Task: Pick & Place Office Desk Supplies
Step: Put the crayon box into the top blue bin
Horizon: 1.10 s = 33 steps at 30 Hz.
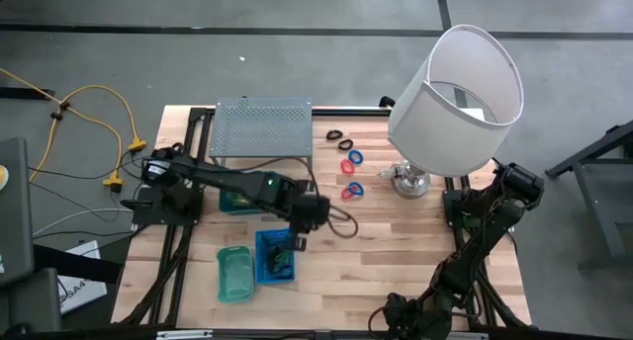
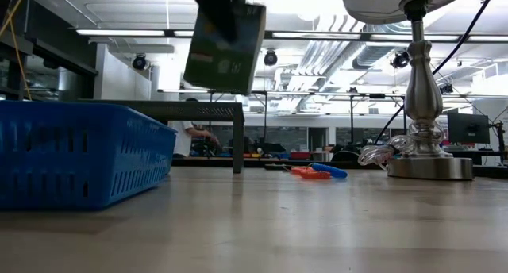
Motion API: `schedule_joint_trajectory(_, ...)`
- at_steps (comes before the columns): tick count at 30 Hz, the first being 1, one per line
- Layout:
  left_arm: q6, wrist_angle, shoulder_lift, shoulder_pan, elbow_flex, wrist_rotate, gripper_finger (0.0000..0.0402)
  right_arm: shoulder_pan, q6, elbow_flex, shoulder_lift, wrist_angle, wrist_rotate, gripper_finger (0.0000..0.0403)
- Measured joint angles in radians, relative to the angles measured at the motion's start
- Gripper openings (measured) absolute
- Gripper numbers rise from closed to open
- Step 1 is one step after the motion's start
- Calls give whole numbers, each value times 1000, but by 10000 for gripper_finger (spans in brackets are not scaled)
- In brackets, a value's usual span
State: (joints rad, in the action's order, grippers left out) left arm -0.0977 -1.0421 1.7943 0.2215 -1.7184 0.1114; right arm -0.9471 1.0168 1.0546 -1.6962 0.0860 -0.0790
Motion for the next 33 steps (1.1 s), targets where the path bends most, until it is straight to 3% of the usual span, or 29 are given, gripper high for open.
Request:
schedule_joint_trajectory(14,-115,-94,-6,-135,2,-43,101,0,0,0,0,0,0,146)
schedule_joint_trajectory(20,-225,-122,-40,-141,3,36,101,0,0,0,0,0,0,146)
schedule_joint_trajectory(27,-468,-199,-60,-143,4,169,101,0,0,0,0,0,0,146)
schedule_joint_trajectory(33,-610,-219,-60,-170,4,207,101,0,0,0,0,0,0,146)
